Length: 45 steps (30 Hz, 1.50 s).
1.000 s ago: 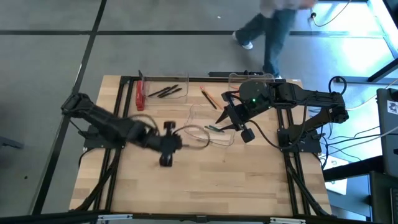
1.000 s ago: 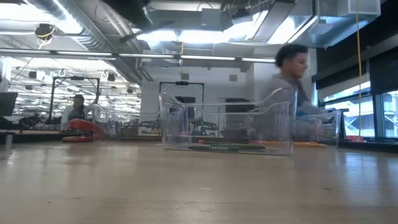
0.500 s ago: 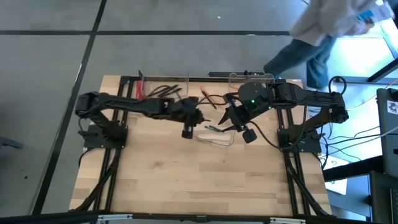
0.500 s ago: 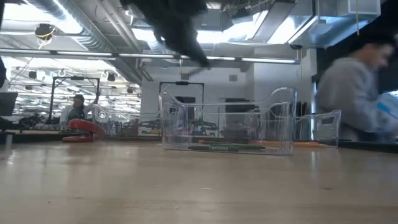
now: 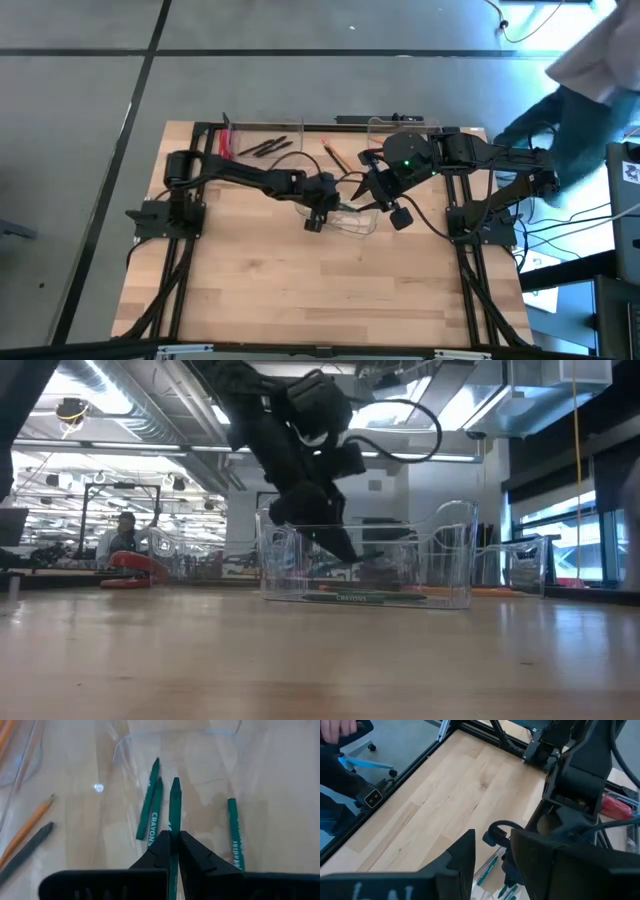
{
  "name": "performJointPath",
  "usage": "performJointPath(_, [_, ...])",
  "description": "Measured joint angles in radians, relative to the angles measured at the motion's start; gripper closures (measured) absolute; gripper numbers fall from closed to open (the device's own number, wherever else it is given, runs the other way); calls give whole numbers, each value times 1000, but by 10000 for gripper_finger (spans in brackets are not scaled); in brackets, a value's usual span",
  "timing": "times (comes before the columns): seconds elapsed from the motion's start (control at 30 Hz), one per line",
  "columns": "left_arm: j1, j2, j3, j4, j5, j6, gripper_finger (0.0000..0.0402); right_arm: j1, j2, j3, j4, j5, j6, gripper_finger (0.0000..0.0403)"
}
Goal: Sort crayons/erasers/pens/pencils in bins
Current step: Put the green crayon into the middle transparent bin, then adjust the middle transparent bin
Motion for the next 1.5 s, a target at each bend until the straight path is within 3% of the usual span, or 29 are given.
performJointPath(0.17, [0,7,0,1,-11,-16,386,0,0,0,0,0,-1,276])
performJointPath(0.43, [3,7,0,2,-12,-22,333,0,0,0,2,0,-4,276])
performJointPath(0.6, [1,0,0,10,-22,-24,322,-2,0,0,2,7,-4,276])
performJointPath(0.83, [-8,-115,89,-118,-48,-173,322,-28,-31,0,-41,227,2,276])
performJointPath(1.0, [-33,-267,113,-262,-50,-227,321,-87,-64,0,-54,252,55,276])
performJointPath(1.23, [-95,-450,114,-386,-188,-355,321,-191,-26,0,-53,253,54,276])
performJointPath(1.5, [-149,-530,114,-537,-350,-511,321,-342,100,0,20,254,103,276])
